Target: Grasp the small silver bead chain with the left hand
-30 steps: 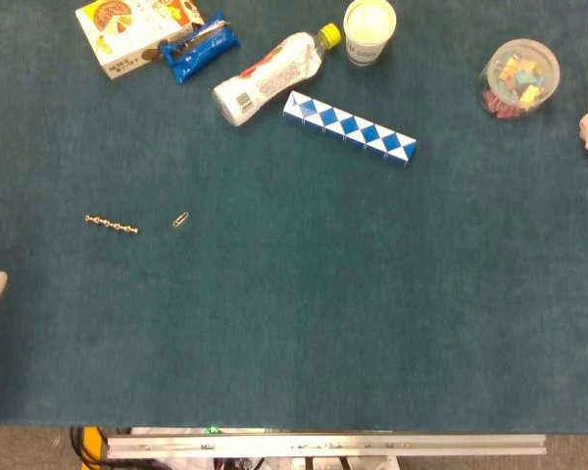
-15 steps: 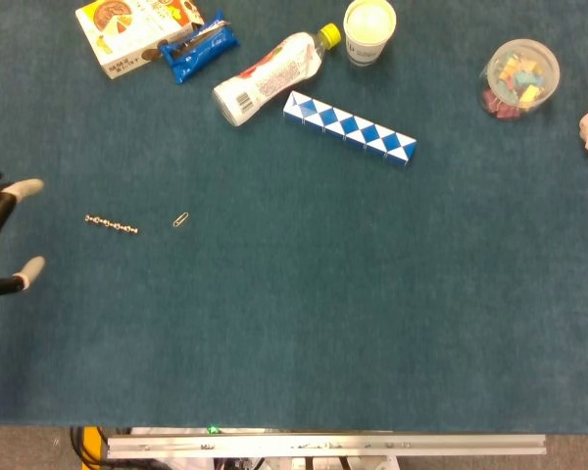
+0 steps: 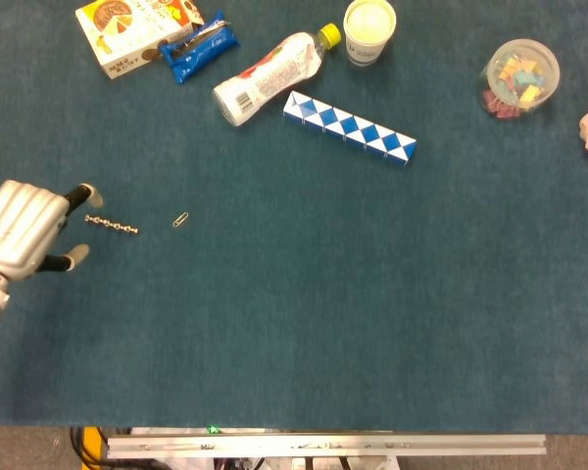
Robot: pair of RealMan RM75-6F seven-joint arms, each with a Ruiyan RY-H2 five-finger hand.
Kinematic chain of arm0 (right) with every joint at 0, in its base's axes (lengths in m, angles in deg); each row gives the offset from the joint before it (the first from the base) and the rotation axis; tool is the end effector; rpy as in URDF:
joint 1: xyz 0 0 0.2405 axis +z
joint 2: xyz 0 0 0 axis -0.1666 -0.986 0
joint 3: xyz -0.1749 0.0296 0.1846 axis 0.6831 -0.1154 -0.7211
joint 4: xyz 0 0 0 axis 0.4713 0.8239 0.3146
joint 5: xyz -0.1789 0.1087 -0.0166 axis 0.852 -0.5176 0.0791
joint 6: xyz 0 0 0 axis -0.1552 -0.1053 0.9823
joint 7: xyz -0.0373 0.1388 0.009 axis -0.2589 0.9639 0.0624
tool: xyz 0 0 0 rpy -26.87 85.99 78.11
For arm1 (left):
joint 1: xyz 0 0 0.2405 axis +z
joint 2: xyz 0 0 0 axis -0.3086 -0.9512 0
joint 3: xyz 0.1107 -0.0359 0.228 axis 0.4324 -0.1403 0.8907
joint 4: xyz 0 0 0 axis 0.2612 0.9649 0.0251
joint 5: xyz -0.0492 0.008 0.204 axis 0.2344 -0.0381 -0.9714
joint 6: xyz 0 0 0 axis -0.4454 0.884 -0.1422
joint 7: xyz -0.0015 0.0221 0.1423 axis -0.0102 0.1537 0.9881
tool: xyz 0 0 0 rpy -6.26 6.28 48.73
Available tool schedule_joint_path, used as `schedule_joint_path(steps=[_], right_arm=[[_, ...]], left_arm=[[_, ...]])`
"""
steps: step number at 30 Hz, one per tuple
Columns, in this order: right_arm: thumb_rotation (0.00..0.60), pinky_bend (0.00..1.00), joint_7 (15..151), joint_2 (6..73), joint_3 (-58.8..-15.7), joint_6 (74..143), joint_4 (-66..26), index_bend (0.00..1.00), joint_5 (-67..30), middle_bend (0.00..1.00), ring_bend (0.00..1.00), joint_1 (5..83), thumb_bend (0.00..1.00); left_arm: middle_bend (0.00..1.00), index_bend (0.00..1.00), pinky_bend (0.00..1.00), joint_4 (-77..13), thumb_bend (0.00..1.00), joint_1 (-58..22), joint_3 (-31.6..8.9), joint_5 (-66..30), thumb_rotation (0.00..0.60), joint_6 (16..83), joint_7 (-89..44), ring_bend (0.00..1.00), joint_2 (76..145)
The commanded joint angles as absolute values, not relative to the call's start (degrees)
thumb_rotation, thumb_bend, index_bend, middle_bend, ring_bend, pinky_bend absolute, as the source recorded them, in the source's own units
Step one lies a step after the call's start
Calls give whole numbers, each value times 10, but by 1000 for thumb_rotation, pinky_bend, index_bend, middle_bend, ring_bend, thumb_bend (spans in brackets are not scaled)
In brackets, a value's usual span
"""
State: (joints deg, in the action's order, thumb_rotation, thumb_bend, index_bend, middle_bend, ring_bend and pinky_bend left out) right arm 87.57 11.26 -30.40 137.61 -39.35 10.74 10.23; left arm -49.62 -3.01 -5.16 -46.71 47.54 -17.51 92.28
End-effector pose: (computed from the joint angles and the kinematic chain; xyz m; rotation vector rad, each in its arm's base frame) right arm -0.3035 -0.1587 0.2189 1.3760 -0.7679 0.9826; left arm -0.2745 0.2517 0.0997 -1.8738 -0.8524 -0.7511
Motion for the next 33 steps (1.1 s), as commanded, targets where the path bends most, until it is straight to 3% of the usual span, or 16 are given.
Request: schedule_joint_path(steps=[1, 16, 33], right_arm=[[600, 490, 879, 113, -304, 1376, -391, 518, 107, 540, 445, 102, 330], [600, 490, 886, 118, -303, 1370, -382, 518, 102, 540, 445, 103, 329], [600, 490, 899, 120, -301, 1373, -373, 518, 95, 540, 445, 95, 330]], left_arm=[[1000, 394, 987, -476, 214, -43, -55, -448, 600, 458, -155, 999, 944], [1000, 462, 1000, -426, 214, -79, -60, -379, 600, 407, -98, 1000, 1009], [1000, 473, 1000, -413, 214, -100, -57, -289, 600, 374, -14, 1000, 1063]])
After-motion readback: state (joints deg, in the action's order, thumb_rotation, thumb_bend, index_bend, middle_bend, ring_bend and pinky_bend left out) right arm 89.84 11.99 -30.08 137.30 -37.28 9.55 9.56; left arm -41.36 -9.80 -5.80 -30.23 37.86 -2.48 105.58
